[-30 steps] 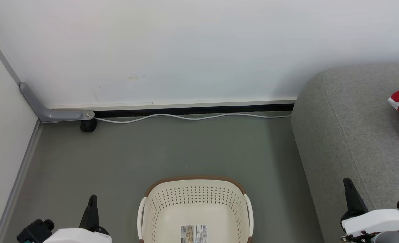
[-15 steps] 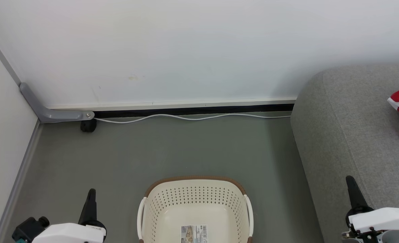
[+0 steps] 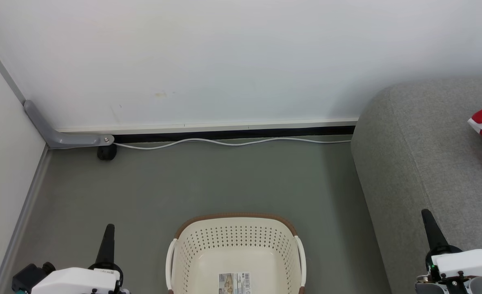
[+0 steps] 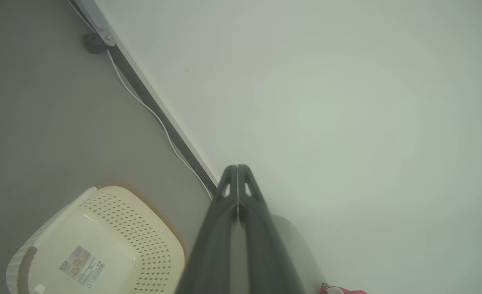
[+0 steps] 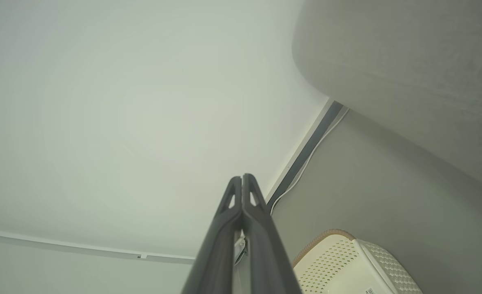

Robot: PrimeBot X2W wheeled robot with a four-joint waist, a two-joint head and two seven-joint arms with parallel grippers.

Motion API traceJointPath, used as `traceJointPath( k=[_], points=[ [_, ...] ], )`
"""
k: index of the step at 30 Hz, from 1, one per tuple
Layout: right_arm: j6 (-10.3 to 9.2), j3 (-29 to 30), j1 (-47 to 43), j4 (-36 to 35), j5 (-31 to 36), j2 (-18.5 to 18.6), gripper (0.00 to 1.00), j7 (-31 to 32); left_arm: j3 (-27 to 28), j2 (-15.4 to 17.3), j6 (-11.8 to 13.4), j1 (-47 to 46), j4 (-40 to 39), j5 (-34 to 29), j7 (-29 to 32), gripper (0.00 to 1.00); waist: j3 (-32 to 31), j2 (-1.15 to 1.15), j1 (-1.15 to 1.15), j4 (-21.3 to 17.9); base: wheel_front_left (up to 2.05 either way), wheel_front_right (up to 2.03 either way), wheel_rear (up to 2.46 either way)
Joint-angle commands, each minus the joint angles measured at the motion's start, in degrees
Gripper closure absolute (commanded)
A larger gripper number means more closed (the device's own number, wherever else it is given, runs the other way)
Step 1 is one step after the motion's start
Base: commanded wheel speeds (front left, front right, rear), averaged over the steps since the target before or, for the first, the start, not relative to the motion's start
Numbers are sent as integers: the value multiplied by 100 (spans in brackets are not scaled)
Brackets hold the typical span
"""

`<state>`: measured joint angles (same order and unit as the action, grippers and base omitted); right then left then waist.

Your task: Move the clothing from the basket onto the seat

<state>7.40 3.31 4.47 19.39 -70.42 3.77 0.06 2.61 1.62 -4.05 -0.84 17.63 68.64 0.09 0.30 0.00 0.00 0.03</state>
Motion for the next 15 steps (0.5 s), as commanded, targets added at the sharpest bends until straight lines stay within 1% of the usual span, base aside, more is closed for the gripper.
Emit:
traceJointPath(
  k=[1,15],
  points=[
    [9,-44,176,-197,-159,42,100,64,159,100,-68,-337,-173,170,59,100,0,0,0,0,0,0,0],
    [9,105,174,-335,-976,-11,100,299,253,110,-180,-417,-247,1055,295,100,-5,0,0,-1,0,0,0]
  ],
)
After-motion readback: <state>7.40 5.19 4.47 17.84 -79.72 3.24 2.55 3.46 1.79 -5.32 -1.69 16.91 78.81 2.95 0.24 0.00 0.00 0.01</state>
